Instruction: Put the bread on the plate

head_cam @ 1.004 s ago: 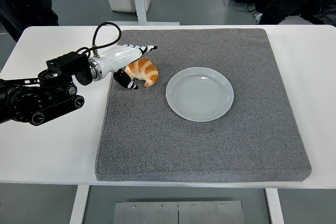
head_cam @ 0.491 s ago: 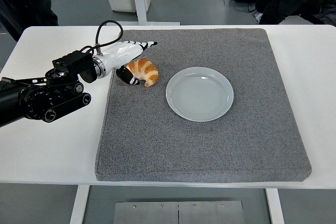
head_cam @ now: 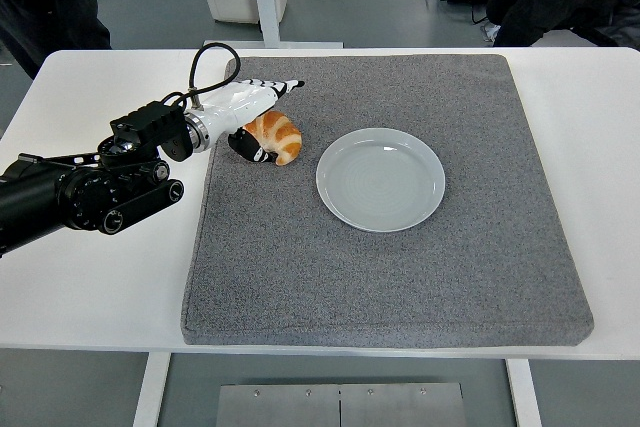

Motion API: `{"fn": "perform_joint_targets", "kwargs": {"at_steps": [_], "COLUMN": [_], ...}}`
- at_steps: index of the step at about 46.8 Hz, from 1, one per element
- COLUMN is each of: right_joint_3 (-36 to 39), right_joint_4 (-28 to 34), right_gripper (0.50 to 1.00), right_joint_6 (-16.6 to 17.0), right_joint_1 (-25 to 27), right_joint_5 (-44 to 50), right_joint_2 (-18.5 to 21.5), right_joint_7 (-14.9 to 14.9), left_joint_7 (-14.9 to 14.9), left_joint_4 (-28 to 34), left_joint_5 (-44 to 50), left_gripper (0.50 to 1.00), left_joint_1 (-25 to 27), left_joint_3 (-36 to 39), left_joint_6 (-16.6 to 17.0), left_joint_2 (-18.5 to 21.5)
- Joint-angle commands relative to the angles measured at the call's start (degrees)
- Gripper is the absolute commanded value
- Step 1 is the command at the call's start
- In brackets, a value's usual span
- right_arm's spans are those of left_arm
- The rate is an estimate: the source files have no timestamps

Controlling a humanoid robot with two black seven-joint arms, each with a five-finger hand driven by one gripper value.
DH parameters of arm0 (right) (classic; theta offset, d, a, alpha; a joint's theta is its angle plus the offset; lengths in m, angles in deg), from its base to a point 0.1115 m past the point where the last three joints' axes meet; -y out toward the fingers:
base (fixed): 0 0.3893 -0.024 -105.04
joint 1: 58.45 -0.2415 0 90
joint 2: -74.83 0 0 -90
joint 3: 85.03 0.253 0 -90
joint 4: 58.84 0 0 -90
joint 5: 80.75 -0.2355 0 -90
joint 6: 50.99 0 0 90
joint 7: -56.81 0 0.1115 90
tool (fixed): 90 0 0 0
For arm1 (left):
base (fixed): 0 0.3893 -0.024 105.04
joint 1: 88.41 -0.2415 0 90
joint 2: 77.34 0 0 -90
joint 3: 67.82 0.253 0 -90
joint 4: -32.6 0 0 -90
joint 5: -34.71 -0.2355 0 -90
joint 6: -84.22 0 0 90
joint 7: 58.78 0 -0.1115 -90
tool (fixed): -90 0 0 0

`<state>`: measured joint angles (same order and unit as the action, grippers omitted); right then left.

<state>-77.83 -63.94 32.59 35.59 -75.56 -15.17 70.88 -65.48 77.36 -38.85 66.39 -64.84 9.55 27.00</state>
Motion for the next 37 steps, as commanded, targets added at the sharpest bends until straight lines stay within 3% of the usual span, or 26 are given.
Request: {"fn": "perform_joint_targets", "kwargs": {"at_steps": [1, 21, 24, 28, 37], "right_joint_3": [0.0, 0.0, 0.0, 0.0, 0.0], "right_joint_4": [0.0, 0.0, 0.0, 0.0, 0.0], "right_gripper": [1.0, 1.0, 1.0, 1.0, 1.0], "right_joint_6": [0.0, 0.0, 0.0, 0.0, 0.0], "right_joint_1": [-0.1, 0.0, 0.0, 0.0, -0.1], "right_joint_5": [0.0, 0.0, 0.0, 0.0, 0.0], "right_joint_2": [0.0, 0.0, 0.0, 0.0, 0.0], "right_joint_7": [0.0, 0.0, 0.0, 0.0, 0.0], "left_joint_7": [-0.7, -1.6, -1.6, -1.6, -1.5], "left_joint_4": [-0.7, -4.6, -4.6, -5.2, -6.3], "left_joint_5": [0.0, 1.8, 1.8, 1.8, 4.1], "left_gripper": [0.983, 0.975, 0.959, 0.857, 0.837], "left_joint_1": [-0.1, -1.0, -1.1, -1.3, -1.4], "left_joint_3": [0.0, 0.0, 0.0, -0.1, 0.0], "left_joint_6": [0.0, 0.0, 0.0, 0.0, -0.2], "left_joint_2": [-0.3, -2.7, -2.8, -3.4, -4.4]}}
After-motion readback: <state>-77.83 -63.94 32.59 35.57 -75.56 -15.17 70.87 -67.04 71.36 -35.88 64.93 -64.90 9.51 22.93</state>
